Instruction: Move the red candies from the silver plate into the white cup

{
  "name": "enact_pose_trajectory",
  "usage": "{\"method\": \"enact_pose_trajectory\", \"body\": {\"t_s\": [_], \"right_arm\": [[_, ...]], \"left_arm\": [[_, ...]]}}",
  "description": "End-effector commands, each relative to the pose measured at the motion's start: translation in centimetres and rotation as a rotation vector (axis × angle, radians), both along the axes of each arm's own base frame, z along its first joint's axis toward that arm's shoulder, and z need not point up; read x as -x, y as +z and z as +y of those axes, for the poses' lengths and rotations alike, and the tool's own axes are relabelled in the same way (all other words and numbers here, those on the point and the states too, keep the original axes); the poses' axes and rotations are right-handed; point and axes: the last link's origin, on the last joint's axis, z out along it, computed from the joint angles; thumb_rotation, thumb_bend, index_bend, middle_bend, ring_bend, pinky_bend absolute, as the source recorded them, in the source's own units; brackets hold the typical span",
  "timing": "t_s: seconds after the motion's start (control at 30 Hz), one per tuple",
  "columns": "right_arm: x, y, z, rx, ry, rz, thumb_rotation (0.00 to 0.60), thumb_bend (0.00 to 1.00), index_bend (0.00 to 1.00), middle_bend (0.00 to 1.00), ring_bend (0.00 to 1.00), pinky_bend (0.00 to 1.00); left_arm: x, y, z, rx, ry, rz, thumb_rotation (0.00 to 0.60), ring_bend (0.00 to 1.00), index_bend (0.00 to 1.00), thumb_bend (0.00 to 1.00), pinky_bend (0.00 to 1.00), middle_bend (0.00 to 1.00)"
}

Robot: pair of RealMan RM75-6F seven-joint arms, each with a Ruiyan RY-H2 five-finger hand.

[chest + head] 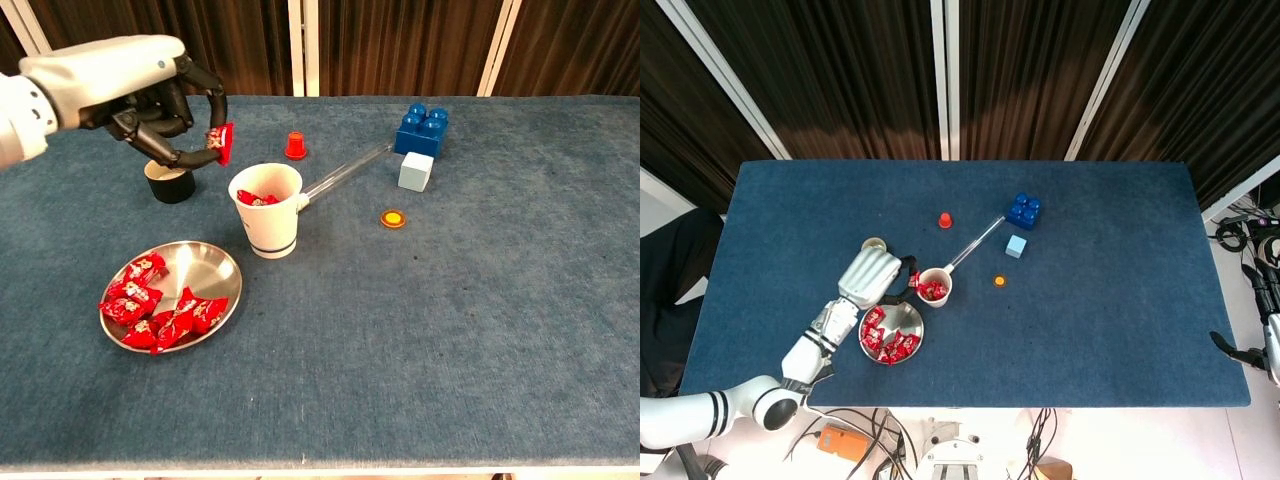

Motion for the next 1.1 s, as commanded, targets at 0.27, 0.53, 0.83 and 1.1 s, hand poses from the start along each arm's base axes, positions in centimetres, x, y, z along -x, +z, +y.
{"method": "enact_pose_trajectory", "body": {"t_s": [0.27,0.53,0.83,1.1], "right_arm": [[0.4,-0.1,-0.2,-0.006,-0.013,-0.005,0.600,0.33,0.00,0.03,0.00,0.00],[0.2,-0.1,-0.3,-0.004,-0.001,-0.002,0.600,0.33,0.00,0.03,0.00,0.00],[-0.4,-0.3,-0.6,-0.014,0.017,0.006,0.600,0.33,0.00,0.03,0.00,0.00],[-0.9,-0.7,-1.0,-0.030,0.036,0.007,0.600,0.33,0.00,0.03,0.00,0.00]], "left_arm": [[-1.4,-2.2,0.5,-0.002,0.015,0.012,0.570,0.92,0.38,0.14,0.86,0.94],[1.0,0.7,-1.0,-0.076,0.021,-0.037,0.574,0.92,0.36,0.11,0.86,0.94],[7.3,1.7,-4.1,-0.067,0.097,0.058,0.572,0.92,0.39,0.16,0.86,0.94],[8.4,-1.2,-5.1,-0.017,0.097,0.139,0.567,0.92,0.43,0.17,0.86,0.94]]}}
